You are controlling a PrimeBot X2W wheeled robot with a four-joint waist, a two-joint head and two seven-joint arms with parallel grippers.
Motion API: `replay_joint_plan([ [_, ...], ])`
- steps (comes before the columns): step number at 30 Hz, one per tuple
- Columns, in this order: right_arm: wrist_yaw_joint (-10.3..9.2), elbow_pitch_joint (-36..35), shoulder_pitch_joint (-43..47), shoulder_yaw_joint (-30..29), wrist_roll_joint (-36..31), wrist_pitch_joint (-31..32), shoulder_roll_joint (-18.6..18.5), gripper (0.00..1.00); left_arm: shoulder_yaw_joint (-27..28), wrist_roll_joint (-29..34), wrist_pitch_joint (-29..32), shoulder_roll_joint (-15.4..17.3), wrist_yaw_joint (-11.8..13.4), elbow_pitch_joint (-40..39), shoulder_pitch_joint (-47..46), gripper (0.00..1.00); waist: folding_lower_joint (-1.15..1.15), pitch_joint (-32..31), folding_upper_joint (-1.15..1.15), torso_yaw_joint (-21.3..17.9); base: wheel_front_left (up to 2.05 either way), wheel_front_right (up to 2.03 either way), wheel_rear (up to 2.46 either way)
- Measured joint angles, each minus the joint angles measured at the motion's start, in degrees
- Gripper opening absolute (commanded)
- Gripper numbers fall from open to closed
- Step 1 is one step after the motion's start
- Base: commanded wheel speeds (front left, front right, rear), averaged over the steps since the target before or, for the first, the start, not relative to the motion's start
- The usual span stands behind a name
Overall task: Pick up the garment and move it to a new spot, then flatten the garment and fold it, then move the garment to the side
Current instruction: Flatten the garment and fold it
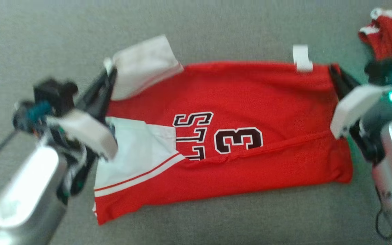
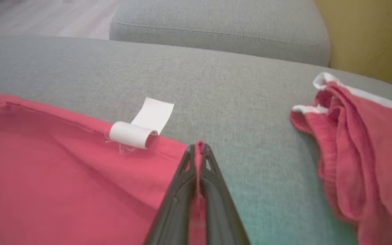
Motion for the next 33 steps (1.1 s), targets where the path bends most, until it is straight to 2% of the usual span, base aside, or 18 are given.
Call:
replay_joint_plan([
  [10, 0.00, -3.68, 11.33, -5.03, -0.65, -1.60, 2.32, 0.00, -0.53, -2.43, -6.55, -1.43, 4.08, -2.33, 15.67, 0.00, -0.01, -7.97, 0.00, 2.36, 0.00, 0.00, 0.00],
  [17, 0.00, -5.91, 18.78, -8.17, -2.35, -2.76, 4.78, 0.00, -1.76, -4.37, -11.40, -4.77, 4.07, 2.44, 22.48, 0.00, 0.00, -11.23, 0.00, 3.02, 0.00, 0.00, 0.00],
  [18, 0.00, -6.33, 20.32, -9.47, -2.87, -3.43, 5.60, 0.13, -2.14, -4.86, -12.76, -5.71, 3.55, 4.41, 23.02, 0.45, 0.00, -11.77, 0.00, 2.96, 0.00, 0.00, 0.00],
  [19, 0.00, -6.65, 21.06, -10.13, -3.00, -3.85, 6.27, 0.26, -2.14, -5.02, -13.69, -6.15, 3.53, 5.35, 23.32, 0.83, 0.00, -11.97, 0.00, 2.88, 0.00, 0.00, 0.00],
  [20, 0.00, -6.93, 21.74, -10.79, -3.19, -4.39, 6.95, 0.44, -2.13, -5.49, -14.36, -6.56, 3.37, 6.12, 23.62, 1.00, 0.00, -12.14, 0.00, 2.80, 0.00, 0.00, 0.00],
  [21, 0.00, -7.17, 22.39, -11.40, -3.68, -4.87, 7.56, 0.87, -2.12, -5.89, -15.01, -6.91, 3.03, 7.08, 23.89, 1.00, 0.01, -12.31, 0.00, 2.71, 0.00, 0.00, 0.00],
  [22, 0.00, -7.60, 23.08, -12.07, -4.32, -4.94, 8.25, 1.00, -2.07, -6.03, -15.80, -7.25, 3.01, 7.80, 24.26, 1.00, 0.01, -12.43, 0.00, 2.59, 0.00, 0.00, 0.00],
  [26, 0.00, -10.12, 26.43, -15.11, -5.86, -6.42, 10.50, 1.00, -0.77, -7.14, -19.50, -8.46, 3.20, 9.31, 26.42, 1.00, 0.01, -12.85, 0.00, 2.37, 0.00, 0.00, 0.00],
  [33, 0.00, -16.30, 32.01, -21.52, -8.12, -8.26, 13.79, 1.00, 3.12, -7.23, -24.16, -9.09, 7.24, 8.45, 29.50, 1.00, 0.00, -13.80, 0.00, 3.26, 0.00, 0.00, 0.00],
])
